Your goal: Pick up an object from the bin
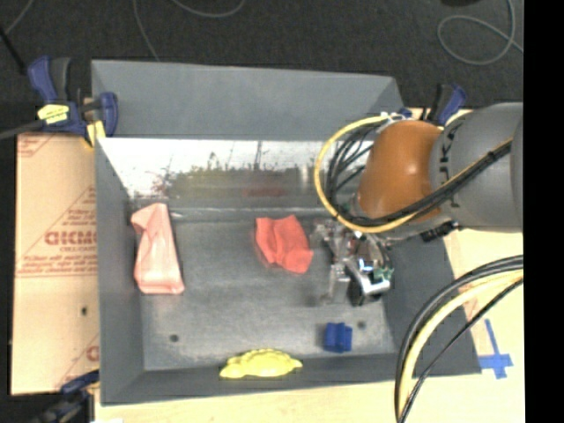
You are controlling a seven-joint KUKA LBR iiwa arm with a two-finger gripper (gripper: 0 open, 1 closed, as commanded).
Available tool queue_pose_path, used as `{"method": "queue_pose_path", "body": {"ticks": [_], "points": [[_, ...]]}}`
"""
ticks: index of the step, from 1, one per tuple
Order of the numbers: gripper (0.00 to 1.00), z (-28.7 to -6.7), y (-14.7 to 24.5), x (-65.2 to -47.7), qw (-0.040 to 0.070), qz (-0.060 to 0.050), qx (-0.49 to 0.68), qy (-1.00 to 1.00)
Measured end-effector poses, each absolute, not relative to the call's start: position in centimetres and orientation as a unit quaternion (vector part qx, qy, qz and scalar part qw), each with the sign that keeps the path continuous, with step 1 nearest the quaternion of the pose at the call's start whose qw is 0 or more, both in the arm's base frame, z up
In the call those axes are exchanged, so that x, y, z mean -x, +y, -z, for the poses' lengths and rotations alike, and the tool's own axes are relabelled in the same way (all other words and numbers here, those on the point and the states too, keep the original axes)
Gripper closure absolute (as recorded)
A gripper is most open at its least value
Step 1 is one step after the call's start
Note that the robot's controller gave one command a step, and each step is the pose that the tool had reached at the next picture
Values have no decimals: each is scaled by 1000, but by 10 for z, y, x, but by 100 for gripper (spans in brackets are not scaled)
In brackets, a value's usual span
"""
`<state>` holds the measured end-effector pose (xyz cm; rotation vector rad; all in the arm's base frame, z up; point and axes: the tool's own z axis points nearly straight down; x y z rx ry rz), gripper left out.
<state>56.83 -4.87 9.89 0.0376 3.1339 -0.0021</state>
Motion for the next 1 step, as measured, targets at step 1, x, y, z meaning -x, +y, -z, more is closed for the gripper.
{"method": "queue_pose_path", "body": {"ticks": [1], "points": [[0,-80,-20,-597,4,1,-70,998]]}}
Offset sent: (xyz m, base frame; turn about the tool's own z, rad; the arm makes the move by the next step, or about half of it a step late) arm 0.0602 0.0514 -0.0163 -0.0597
